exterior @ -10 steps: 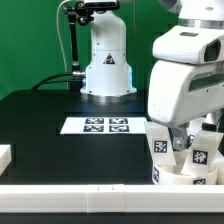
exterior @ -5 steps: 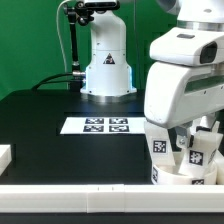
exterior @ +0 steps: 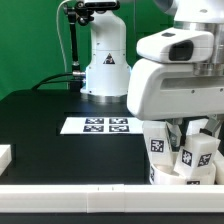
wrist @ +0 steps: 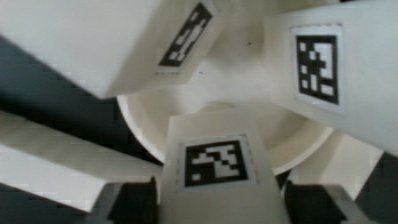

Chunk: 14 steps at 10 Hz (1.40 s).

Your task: Assemble stool

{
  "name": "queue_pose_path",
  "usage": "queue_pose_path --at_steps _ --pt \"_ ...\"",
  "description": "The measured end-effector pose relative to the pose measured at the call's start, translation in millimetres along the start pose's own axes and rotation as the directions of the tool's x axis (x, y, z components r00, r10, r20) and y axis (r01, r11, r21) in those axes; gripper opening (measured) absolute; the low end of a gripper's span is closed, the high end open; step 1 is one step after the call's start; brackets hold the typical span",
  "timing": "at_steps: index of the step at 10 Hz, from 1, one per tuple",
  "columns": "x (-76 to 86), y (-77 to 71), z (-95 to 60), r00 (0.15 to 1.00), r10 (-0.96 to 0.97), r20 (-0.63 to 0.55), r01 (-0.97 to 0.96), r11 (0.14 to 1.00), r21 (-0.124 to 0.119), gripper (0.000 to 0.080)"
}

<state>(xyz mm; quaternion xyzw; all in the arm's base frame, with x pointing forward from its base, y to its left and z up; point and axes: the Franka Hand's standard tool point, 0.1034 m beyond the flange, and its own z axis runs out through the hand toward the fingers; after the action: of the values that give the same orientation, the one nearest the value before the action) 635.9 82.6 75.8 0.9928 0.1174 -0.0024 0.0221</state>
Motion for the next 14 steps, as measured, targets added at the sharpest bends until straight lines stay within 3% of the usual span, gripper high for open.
queue_pose_path --at_steps 2,4,6,10,12,13,14 --pt "3.4 2.5 0.2 0.983 0.183 -0.032 -0.183 0.983 0.008 0.0341" --pt "8.6 2.1 0.3 0.906 0.416 -0.072 -0.415 0.909 0.031 0.0341" --pt "7.9 4.4 0.9 0.823 0.563 -0.074 -0.561 0.827 0.037 0.0343" --pt "6.9 10.6 1.0 0.687 0.724 -0.065 -0.723 0.690 0.046 0.0343" --pt "6.9 10.7 1.0 0.687 0.724 -0.066 -0.723 0.690 0.046 0.0343" --pt "6.8 11.2 -0.8 0.691 0.721 -0.063 -0.719 0.693 0.044 0.0531" --pt "4.8 12.8 -11.4 0.693 0.719 -0.047 -0.718 0.694 0.040 0.0613"
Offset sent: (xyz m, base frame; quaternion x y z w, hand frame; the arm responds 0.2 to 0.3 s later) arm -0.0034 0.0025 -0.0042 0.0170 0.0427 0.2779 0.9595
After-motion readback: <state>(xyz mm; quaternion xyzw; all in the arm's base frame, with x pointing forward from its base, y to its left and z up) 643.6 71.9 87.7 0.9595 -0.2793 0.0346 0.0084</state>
